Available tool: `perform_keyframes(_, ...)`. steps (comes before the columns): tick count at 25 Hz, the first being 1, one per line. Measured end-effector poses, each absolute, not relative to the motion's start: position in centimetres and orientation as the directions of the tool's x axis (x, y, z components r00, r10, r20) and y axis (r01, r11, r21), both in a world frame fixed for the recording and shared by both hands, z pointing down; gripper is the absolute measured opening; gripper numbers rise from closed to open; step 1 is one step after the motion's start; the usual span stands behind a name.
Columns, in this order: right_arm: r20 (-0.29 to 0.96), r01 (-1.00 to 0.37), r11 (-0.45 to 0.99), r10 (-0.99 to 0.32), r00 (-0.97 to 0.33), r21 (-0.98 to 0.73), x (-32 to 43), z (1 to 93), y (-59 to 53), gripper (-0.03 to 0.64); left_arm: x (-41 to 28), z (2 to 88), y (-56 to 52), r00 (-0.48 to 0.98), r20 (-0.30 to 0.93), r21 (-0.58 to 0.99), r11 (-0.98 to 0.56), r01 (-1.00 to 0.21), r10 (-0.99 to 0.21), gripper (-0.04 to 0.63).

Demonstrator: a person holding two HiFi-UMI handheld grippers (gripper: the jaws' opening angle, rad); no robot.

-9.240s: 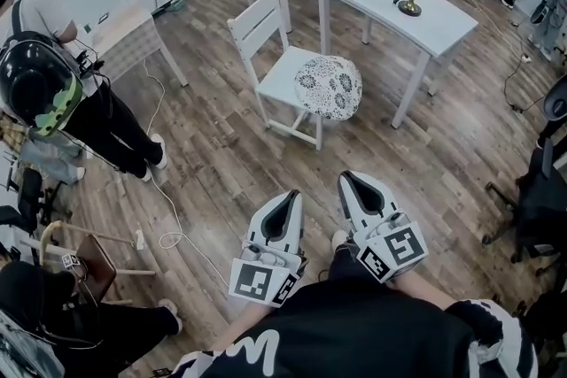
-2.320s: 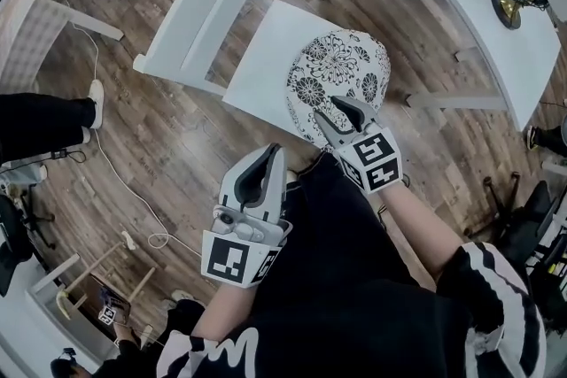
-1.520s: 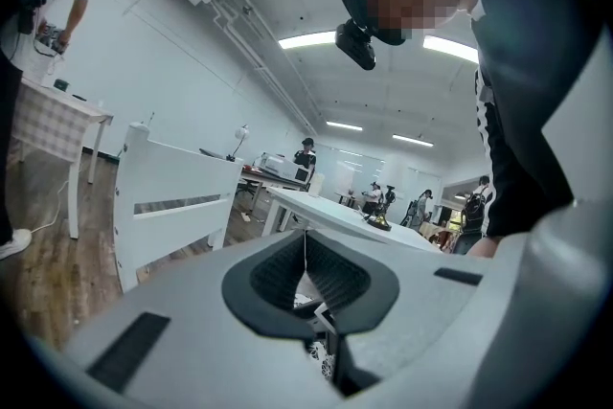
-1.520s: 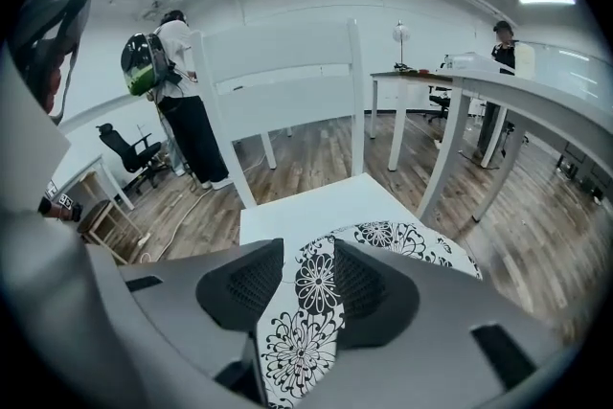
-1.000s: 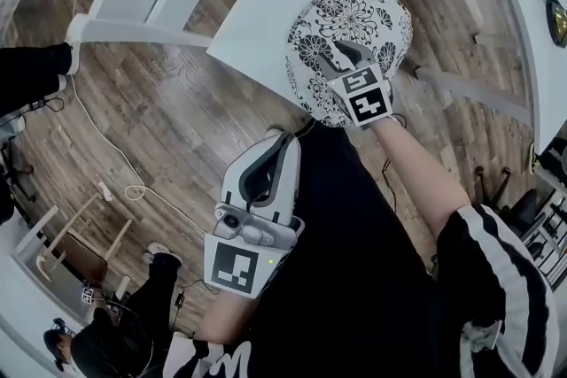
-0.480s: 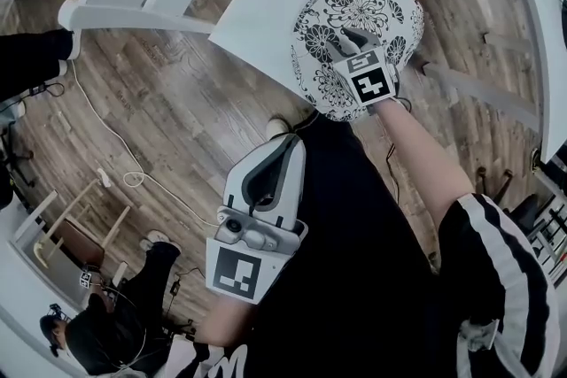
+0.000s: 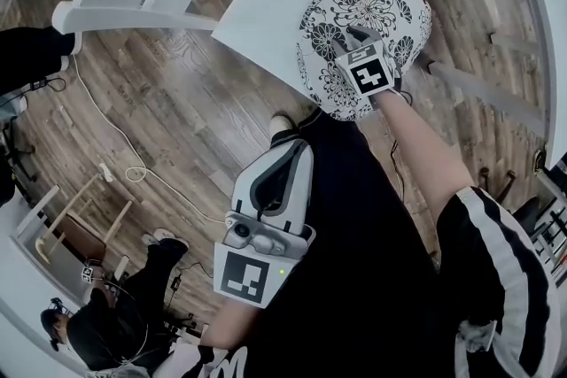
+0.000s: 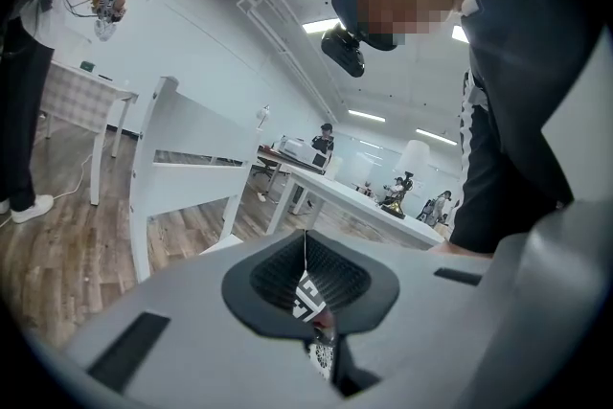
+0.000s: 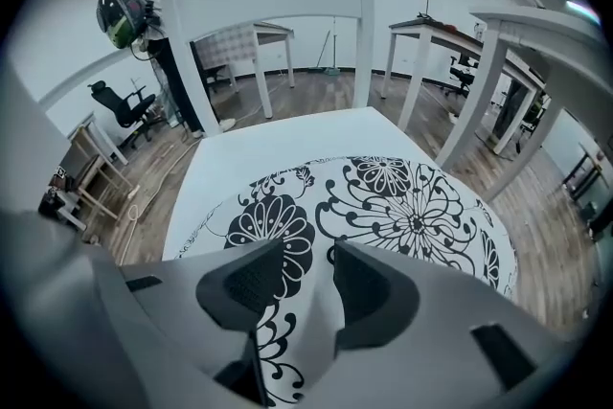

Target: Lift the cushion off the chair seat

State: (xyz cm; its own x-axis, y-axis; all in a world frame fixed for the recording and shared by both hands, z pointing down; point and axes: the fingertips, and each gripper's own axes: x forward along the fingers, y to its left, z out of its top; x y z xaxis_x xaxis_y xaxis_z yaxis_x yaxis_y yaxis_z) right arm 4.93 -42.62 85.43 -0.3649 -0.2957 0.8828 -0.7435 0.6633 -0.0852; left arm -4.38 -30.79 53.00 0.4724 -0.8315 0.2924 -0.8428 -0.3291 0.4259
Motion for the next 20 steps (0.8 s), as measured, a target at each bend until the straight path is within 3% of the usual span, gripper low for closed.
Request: perform_keyframes(20,0.879,-0.733,0.677,-0.307,-0.365,-0.068,4.8,87.3,-42.4,0.15,-5.7,54.7,-31.5,0.456,0.317,0.398,-0.32,-0.86,-0.832,0.006)
